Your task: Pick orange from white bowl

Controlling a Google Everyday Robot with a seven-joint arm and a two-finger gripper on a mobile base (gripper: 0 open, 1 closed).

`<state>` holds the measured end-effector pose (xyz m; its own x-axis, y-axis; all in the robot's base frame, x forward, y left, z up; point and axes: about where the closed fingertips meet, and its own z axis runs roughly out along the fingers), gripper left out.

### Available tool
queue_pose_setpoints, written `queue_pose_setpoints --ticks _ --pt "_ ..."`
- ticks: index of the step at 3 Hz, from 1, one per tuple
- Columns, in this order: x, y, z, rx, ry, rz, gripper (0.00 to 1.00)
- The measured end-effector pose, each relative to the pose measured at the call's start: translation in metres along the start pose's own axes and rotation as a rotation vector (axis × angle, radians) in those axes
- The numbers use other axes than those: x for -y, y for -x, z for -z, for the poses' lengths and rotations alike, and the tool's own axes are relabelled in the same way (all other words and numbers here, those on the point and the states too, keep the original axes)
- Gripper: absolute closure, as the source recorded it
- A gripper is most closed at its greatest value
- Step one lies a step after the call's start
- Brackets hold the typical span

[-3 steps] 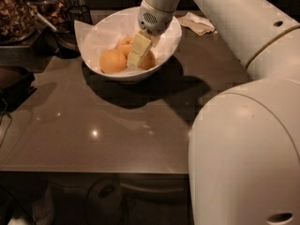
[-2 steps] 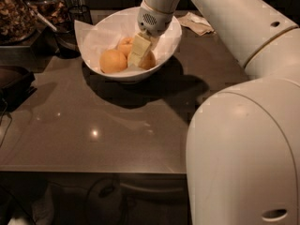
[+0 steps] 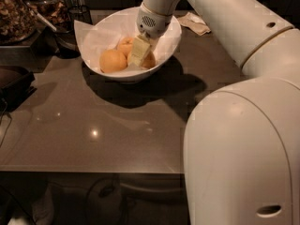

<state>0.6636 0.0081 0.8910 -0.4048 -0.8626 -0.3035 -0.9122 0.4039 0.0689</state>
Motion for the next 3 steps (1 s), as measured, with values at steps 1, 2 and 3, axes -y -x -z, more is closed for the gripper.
queue_pose_setpoints --ticks 1,2,3 --pt "0.0039 0.0001 -0.0070 -0.010 0.003 0.001 0.31" --pt "0.0069 0.0012 -0.0112 -0.012 0.006 0.003 0.31" --pt "0.0073 0.0008 -0.0155 -0.015 0.013 0.007 0.40"
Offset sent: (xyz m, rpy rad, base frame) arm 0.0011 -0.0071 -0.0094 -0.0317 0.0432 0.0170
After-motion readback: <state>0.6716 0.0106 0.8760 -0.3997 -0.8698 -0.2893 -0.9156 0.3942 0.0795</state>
